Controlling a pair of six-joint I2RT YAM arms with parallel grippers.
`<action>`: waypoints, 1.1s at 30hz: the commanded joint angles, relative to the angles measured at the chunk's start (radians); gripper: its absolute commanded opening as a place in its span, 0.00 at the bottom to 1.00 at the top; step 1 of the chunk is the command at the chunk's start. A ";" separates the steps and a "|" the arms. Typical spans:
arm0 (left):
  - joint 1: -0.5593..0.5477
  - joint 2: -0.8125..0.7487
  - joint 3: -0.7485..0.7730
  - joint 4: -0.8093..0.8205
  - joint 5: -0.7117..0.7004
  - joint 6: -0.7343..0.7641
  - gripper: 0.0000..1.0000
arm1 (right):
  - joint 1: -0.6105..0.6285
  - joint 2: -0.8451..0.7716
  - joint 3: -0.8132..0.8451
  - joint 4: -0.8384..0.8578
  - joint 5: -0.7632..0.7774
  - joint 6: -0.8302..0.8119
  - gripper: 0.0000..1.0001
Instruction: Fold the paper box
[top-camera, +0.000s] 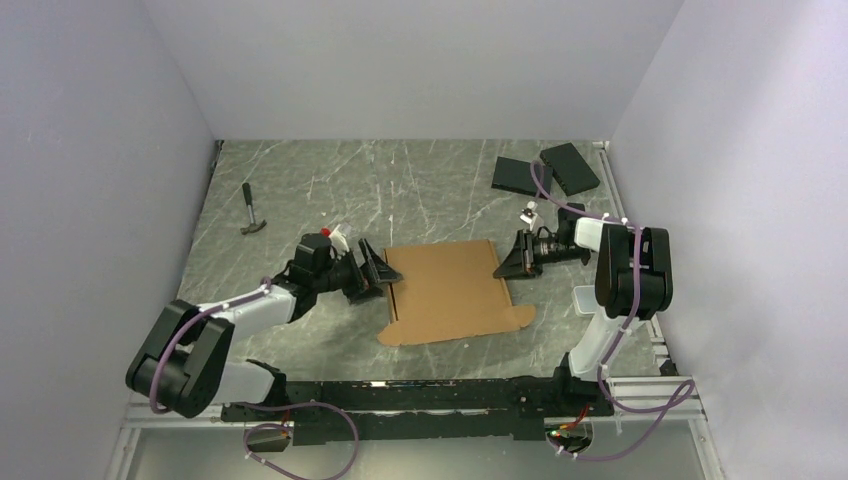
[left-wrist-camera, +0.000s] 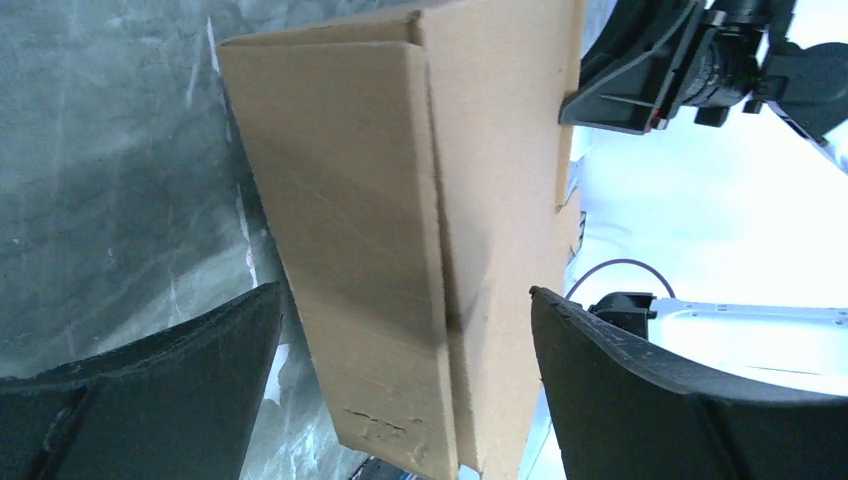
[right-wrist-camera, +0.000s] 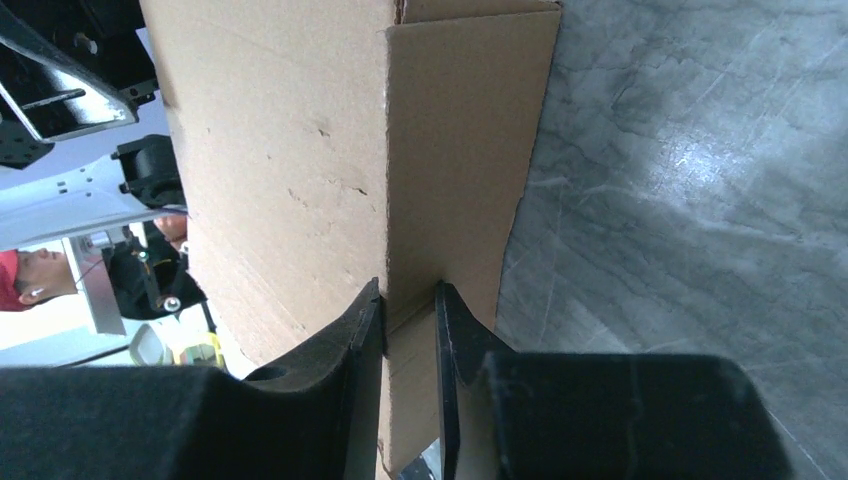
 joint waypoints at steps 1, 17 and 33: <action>0.009 -0.055 -0.036 0.063 -0.008 -0.015 0.98 | -0.021 0.041 0.007 0.061 0.103 -0.029 0.15; 0.006 0.106 -0.105 0.392 0.072 -0.223 0.88 | -0.026 0.069 0.013 0.050 0.089 -0.035 0.15; -0.027 0.172 -0.076 0.443 0.064 -0.329 0.46 | -0.025 0.031 0.030 0.025 0.060 -0.073 0.22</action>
